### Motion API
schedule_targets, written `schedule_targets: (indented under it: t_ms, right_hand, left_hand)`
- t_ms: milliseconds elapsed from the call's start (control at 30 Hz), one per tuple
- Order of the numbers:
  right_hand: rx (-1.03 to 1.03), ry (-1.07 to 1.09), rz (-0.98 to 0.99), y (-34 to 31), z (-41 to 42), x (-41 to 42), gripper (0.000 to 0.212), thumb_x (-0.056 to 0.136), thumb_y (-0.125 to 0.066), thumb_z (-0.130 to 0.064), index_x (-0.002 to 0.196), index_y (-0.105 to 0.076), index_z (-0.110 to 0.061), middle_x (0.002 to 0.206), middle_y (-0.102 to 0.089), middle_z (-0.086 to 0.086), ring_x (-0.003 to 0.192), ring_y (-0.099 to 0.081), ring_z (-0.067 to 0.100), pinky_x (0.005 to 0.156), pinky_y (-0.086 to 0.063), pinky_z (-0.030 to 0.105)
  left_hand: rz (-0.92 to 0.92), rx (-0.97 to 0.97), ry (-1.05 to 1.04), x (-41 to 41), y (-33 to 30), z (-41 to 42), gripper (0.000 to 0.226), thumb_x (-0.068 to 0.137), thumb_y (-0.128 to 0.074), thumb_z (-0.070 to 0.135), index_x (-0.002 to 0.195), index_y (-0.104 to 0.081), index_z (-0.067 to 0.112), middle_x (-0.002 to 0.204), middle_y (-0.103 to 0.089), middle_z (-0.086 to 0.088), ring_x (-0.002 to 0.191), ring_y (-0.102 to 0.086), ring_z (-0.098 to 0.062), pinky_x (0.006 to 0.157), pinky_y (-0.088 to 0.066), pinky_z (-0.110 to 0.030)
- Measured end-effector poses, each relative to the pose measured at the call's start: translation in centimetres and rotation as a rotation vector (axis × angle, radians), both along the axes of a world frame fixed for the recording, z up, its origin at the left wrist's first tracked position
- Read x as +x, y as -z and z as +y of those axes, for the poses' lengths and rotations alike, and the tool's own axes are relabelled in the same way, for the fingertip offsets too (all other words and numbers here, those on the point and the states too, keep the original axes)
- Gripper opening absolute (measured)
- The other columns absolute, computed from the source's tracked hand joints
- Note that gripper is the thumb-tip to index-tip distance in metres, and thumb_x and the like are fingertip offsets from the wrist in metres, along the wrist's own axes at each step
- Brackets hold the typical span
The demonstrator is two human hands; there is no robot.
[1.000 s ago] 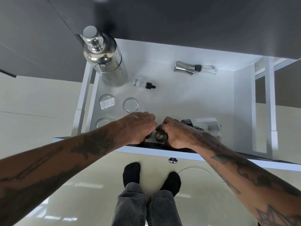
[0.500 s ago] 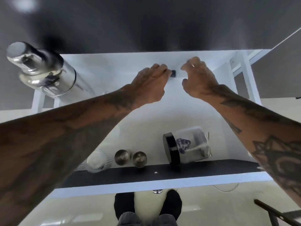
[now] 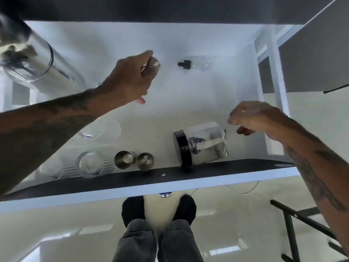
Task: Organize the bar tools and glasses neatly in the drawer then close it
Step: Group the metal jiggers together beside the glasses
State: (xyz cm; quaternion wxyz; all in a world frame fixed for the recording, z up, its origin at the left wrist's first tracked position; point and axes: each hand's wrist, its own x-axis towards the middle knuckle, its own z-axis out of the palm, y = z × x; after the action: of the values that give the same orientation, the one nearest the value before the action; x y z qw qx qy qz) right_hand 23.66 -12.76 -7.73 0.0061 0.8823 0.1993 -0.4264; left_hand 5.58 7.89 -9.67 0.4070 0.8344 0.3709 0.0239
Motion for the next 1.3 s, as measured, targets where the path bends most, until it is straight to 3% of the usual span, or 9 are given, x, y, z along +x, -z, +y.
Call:
schedule_targets:
  t_ms: [133, 267, 367, 467, 600, 833, 1000, 1200, 1300]
  right_hand:
    - [0.005, 0.114, 0.175, 1.5, -2.6, -2.0, 0.043, 0.084, -0.070, -0.042, 0.115, -0.058, -0.014, 0.095, -0.070, 0.009, 0.083, -0.072, 0.023, 0.078, -0.061, 0.039]
    - [0.043, 0.132, 0.160, 2.9, -1.7, -2.1, 0.042, 0.080, -0.075, -0.039, 0.106, -0.060, -0.009, 0.088, -0.072, 0.011, 0.077, -0.072, 0.023, 0.071, -0.062, 0.039]
    - [0.093, -0.003, -0.040, 1.4, -1.3, -1.2, 0.044, 0.080, -0.074, -0.038, 0.112, -0.059, -0.011, 0.102, -0.071, 0.011, 0.079, -0.066, 0.022, 0.061, -0.053, 0.028]
    - [0.441, -0.066, -0.272, -3.0, -0.3, -1.9, 0.042, 0.077, -0.078, -0.028, 0.113, -0.058, -0.018, 0.104, -0.070, 0.007, 0.086, -0.065, 0.024, 0.069, -0.043, 0.023]
    - [0.810, -0.251, -0.070, -6.8, 3.0, -7.2, 0.039, 0.077, -0.077, -0.015, 0.110, -0.058, -0.021, 0.098, -0.070, -0.004, 0.081, -0.071, 0.011, 0.067, -0.058, 0.024]
    - [0.477, -0.745, 0.034, -1.0, 5.4, -15.4, 0.050, 0.086, -0.067, -0.012, 0.130, -0.046, -0.020, 0.118, -0.048, -0.002, 0.089, -0.057, 0.014, 0.074, -0.048, 0.019]
    - [0.381, -0.835, 0.023, 0.0, 6.1, -15.8, 0.061, 0.081, -0.068, -0.002, 0.135, -0.044, -0.016, 0.119, -0.049, 0.003, 0.090, -0.059, 0.018, 0.079, -0.055, 0.032]
    - [0.346, -0.875, 0.076, -0.3, 6.1, -15.7, 0.067, 0.084, -0.064, 0.001, 0.143, -0.038, -0.018, 0.124, -0.048, 0.001, 0.089, -0.051, 0.011, 0.076, -0.048, 0.021]
    - [0.464, -0.644, 0.019, -2.5, 4.9, -13.6, 0.054, 0.089, -0.056, -0.003, 0.137, -0.047, -0.025, 0.125, -0.053, -0.004, 0.092, -0.055, 0.011, 0.080, -0.048, 0.025]
  left_hand:
    - [0.167, -0.121, 0.099, -3.2, -3.1, -1.2, 0.013, 0.099, -0.043, 0.034, 0.087, -0.043, 0.039, 0.106, -0.067, -0.016, 0.091, -0.064, -0.040, 0.074, -0.052, -0.041]
    - [0.354, -0.098, 0.114, -6.6, -3.5, -0.7, 0.038, 0.085, -0.061, 0.034, 0.120, -0.050, 0.025, 0.115, -0.059, 0.001, 0.096, -0.061, -0.027, 0.081, -0.049, -0.035]
    - [0.285, 0.051, 0.214, -8.0, -4.2, -0.5, 0.039, 0.078, -0.077, 0.026, 0.115, -0.065, 0.021, 0.111, -0.061, -0.001, 0.090, -0.060, -0.017, 0.076, -0.047, -0.026]
    - [0.256, 0.137, 0.395, -8.6, -4.3, -0.5, 0.037, 0.080, -0.075, 0.014, 0.116, -0.067, 0.016, 0.108, -0.051, -0.002, 0.091, -0.057, -0.016, 0.076, -0.048, -0.027]
    - [0.285, 0.166, 0.526, -8.9, -4.3, -1.9, 0.034, 0.084, -0.067, 0.009, 0.112, -0.051, 0.015, 0.102, -0.055, 0.003, 0.086, -0.054, -0.011, 0.072, -0.053, -0.033]
    - [0.345, 0.210, 0.638, -10.4, -2.8, -3.9, 0.034, 0.087, -0.061, -0.001, 0.116, -0.050, 0.013, 0.102, -0.055, -0.003, 0.094, -0.052, -0.016, 0.073, -0.041, -0.023]
    - [0.415, 0.173, 0.601, -10.9, -2.9, -4.6, 0.036, 0.089, -0.058, -0.003, 0.120, -0.047, 0.011, 0.105, -0.054, -0.004, 0.084, -0.051, -0.014, 0.063, -0.032, -0.021]
    - [0.518, 0.104, 0.611, -10.9, -3.4, -5.0, 0.039, 0.090, -0.056, -0.002, 0.125, -0.046, 0.010, 0.103, -0.054, -0.003, 0.080, -0.050, -0.014, 0.050, -0.028, -0.017]
    - [0.477, 0.123, 0.558, -10.5, -4.9, -4.4, 0.043, 0.090, -0.058, 0.005, 0.131, -0.050, 0.016, 0.115, -0.058, 0.001, 0.096, -0.057, -0.014, 0.068, -0.046, -0.020]
